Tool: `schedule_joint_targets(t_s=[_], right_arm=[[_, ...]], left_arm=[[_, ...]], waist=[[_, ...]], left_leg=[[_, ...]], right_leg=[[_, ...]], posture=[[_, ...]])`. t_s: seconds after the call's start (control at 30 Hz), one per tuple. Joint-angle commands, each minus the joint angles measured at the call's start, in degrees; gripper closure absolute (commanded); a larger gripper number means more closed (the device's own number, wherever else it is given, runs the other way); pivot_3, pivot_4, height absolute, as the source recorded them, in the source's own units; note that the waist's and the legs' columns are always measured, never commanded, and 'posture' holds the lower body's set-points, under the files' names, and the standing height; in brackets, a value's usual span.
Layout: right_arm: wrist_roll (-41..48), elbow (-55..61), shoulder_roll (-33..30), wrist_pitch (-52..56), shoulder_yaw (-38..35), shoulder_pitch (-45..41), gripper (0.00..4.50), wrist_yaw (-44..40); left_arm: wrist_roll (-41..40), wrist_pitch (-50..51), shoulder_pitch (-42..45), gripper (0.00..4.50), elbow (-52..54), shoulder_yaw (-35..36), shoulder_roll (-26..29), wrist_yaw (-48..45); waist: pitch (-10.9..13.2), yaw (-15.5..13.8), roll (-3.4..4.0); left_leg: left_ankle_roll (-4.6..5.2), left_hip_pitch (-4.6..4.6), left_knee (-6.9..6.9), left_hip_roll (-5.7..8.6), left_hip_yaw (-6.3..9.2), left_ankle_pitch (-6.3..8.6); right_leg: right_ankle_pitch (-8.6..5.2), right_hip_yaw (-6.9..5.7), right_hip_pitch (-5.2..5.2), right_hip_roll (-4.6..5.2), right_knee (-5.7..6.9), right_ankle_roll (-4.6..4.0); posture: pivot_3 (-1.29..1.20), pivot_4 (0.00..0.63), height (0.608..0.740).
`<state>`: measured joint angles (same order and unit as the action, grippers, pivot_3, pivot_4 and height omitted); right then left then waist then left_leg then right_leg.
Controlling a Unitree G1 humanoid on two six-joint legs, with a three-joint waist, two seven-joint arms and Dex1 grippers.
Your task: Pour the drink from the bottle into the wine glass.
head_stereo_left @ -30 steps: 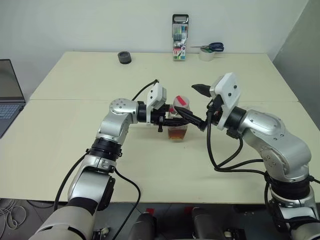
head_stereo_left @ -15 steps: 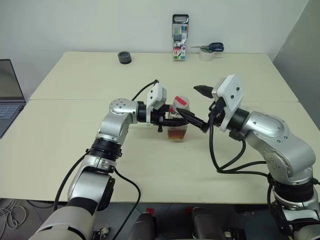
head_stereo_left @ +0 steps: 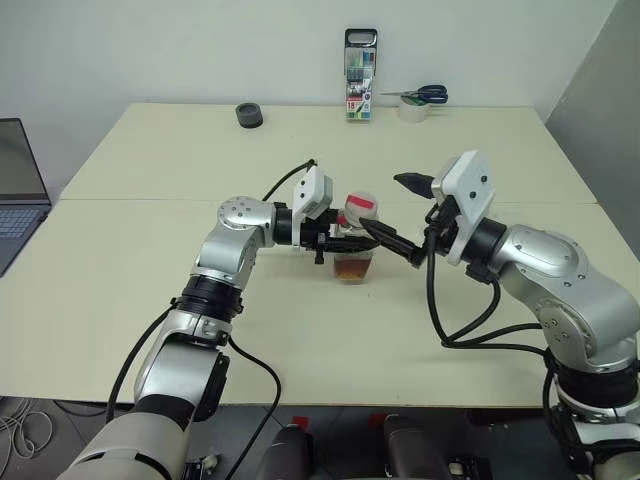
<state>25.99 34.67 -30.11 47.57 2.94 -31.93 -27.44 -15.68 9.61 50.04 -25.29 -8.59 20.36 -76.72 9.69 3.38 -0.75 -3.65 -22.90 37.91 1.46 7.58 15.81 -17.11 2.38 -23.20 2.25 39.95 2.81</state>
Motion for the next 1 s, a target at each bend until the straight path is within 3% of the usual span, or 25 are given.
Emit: schedule_joint_targets(t_s=[0.03, 1.0], right_arm=[[-0.99, 0.07, -0.91, -0.86, -3.22, 0.25, 0.00, 1.34], [1.13, 2.46, -0.08, -0.58, -1.38, 0.01, 0.00, -0.07]], left_arm=[[-1.15, -0.94, 0.44, 2.79, 1.97, 0.68, 0.14, -0.93], [-1.04, -0.84, 0.12, 2.79, 2.33, 0.91, -0.12, -0.38]], waist=[[0.00, 0.00, 0.00], [0.00, -0.01, 0.00]], left_leg=[[0.00, 0.00, 0.00, 0.00, 0.00, 0.00], [0.00, 0.00, 0.00, 0.00, 0.00, 0.00]], right_leg=[[0.00, 0.00, 0.00, 0.00, 0.00, 0.00], [0.00, 0.00, 0.00, 0.00, 0.00, 0.00]], posture=[[0.00, 0.150, 0.740], [0.00, 0.150, 0.740]])
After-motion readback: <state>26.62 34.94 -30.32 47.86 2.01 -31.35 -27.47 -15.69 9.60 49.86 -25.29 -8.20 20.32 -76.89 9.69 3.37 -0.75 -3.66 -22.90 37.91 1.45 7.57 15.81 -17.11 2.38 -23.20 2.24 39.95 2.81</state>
